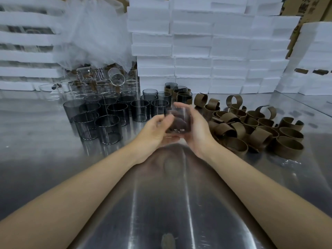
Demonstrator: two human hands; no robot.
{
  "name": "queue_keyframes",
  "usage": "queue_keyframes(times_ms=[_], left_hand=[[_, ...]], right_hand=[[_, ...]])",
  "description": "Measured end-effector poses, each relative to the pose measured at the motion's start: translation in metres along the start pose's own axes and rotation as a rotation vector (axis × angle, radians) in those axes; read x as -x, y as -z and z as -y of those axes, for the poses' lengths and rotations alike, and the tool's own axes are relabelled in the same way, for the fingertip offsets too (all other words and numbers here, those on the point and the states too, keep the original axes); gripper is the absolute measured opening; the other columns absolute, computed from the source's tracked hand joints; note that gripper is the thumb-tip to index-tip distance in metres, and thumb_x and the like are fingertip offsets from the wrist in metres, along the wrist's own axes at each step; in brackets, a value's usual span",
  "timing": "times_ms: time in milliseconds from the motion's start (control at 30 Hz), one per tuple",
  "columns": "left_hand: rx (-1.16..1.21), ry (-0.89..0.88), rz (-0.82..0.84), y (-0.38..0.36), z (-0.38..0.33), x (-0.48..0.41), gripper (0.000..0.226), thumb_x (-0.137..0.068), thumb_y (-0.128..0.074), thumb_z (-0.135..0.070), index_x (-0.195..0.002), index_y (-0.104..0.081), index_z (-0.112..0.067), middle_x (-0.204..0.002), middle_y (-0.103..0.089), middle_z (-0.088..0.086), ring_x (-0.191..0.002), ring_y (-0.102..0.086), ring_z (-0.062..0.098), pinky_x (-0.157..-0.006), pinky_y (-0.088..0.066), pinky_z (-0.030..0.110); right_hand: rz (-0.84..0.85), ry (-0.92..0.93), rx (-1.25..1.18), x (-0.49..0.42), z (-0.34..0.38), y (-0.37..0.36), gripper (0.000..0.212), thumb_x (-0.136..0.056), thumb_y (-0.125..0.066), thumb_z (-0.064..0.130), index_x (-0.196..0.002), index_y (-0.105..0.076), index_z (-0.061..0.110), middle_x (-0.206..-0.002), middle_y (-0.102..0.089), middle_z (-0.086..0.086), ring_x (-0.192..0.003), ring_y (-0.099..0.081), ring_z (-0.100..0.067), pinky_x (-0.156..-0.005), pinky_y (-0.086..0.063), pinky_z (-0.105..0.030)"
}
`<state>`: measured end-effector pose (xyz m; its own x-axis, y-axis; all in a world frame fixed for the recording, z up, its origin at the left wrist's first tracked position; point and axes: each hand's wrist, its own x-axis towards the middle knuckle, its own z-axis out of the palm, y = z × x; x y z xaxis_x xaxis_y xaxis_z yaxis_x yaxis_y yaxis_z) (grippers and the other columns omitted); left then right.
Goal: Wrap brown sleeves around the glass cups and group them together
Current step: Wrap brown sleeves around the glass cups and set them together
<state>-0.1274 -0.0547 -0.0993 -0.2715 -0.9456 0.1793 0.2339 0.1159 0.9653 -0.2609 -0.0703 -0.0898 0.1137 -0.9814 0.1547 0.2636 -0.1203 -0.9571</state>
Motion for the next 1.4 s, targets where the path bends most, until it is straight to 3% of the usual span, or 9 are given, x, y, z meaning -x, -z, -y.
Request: queue_keyframes(times_ms=[133, 233, 400, 567, 767, 900, 1067, 1233, 1400], left_hand=[[0.06, 0.016, -0.211, 0.008, -0.001, -0.01, 0.046, -0.1, -0.037, -0.05, -0.117, -0.061, -0.015, -0.094, -0.074, 0.011, -0.078, -0.069, 0.023, -0.063, -0.056, 0.024], [-0.102, 0.014, -0.297, 0.009, 0.004, -0.011, 0.05, -0.104, -0.027, -0.049, -0.123, -0.061, -0.018, -0.101, -0.075, 0.006, -0.092, -0.071, 0.022, -0.077, -0.058, 0.032], [-0.922, -0.241, -0.304, 0.005, 0.008, 0.001, 0.061, -0.103, -0.019, -0.049, -0.154, -0.02, -0.015, -0.157, -0.026, 0.003, -0.144, -0.026, 0.016, -0.114, -0.019, 0.027], [-1.395, -0.535, -0.038, 0.0, 0.002, 0.006, 0.051, -0.106, -0.026, -0.035, -0.153, -0.028, -0.016, -0.162, -0.018, -0.004, -0.151, -0.004, 0.011, -0.123, -0.012, 0.034], [-1.06, -0.388, -0.239, 0.005, -0.002, 0.005, 0.057, -0.103, -0.03, -0.042, -0.155, -0.021, -0.019, -0.158, -0.031, 0.002, -0.145, -0.027, 0.013, -0.113, -0.02, 0.021], [-0.505, -0.055, -0.386, 0.009, -0.012, -0.003, 0.037, -0.101, -0.036, -0.05, -0.108, -0.066, -0.03, -0.098, -0.069, -0.004, -0.098, -0.066, 0.019, -0.085, -0.049, 0.029], [0.187, 0.29, -0.282, 0.01, -0.012, -0.008, 0.044, -0.102, -0.038, -0.047, -0.106, -0.065, -0.013, -0.085, -0.076, 0.012, -0.073, -0.074, 0.024, -0.066, -0.06, 0.035], [0.209, 0.227, -0.127, 0.008, -0.008, -0.004, 0.069, -0.095, -0.035, -0.061, -0.117, -0.061, 0.0, -0.118, -0.066, 0.023, -0.104, -0.063, 0.036, -0.091, -0.054, 0.044], [0.136, 0.113, -0.003, -0.002, -0.004, -0.001, 0.061, -0.093, -0.046, -0.05, -0.135, -0.041, -0.006, -0.13, -0.053, 0.027, -0.076, -0.053, 0.031, -0.088, -0.051, 0.049]], right_hand=[[0.079, 0.258, 0.458, 0.003, -0.011, -0.001, 0.056, -0.091, -0.037, -0.012, -0.138, -0.039, 0.019, -0.113, -0.059, -0.002, -0.084, -0.066, -0.006, -0.072, -0.056, -0.021], [0.162, 0.288, 0.668, 0.005, -0.02, -0.005, 0.079, -0.087, -0.06, -0.003, -0.148, -0.019, 0.024, -0.113, -0.051, 0.02, -0.091, -0.062, 0.003, -0.081, -0.05, -0.012], [-0.042, 0.32, 0.718, -0.001, -0.019, 0.0, 0.052, -0.073, -0.079, 0.024, -0.108, -0.041, 0.023, -0.09, -0.06, 0.01, -0.071, -0.061, -0.001, -0.065, -0.05, -0.021], [-0.05, 0.355, 0.934, 0.001, -0.017, 0.003, 0.021, -0.086, -0.057, 0.018, -0.102, -0.044, 0.016, -0.08, -0.061, 0.001, -0.072, -0.059, -0.021, -0.061, -0.048, -0.034], [0.085, 0.466, 0.957, 0.009, -0.013, -0.003, 0.034, -0.068, -0.066, 0.036, -0.083, -0.036, 0.028, -0.068, -0.053, 0.009, -0.062, -0.051, -0.005, -0.052, -0.035, -0.021], [0.177, 0.456, 0.978, 0.013, -0.015, -0.005, 0.046, -0.065, -0.076, 0.039, -0.08, -0.033, 0.036, -0.072, -0.056, 0.011, -0.068, -0.055, -0.002, -0.054, -0.041, -0.022], [0.188, 0.2, 0.778, 0.009, -0.014, 0.0, 0.045, -0.071, -0.077, 0.047, -0.094, -0.046, 0.024, -0.087, -0.066, 0.002, -0.07, -0.063, -0.002, -0.061, -0.049, -0.024], [0.102, 0.1, 0.67, 0.008, -0.011, -0.002, 0.056, -0.083, -0.054, 0.067, -0.095, -0.048, 0.013, -0.062, -0.062, -0.003, -0.043, -0.056, -0.011, -0.047, -0.042, -0.02], [0.045, -0.021, 0.674, 0.004, -0.005, -0.001, 0.063, -0.088, -0.04, 0.073, -0.107, -0.05, 0.013, -0.051, -0.061, 0.002, -0.043, -0.062, -0.019, -0.038, -0.038, -0.014]])
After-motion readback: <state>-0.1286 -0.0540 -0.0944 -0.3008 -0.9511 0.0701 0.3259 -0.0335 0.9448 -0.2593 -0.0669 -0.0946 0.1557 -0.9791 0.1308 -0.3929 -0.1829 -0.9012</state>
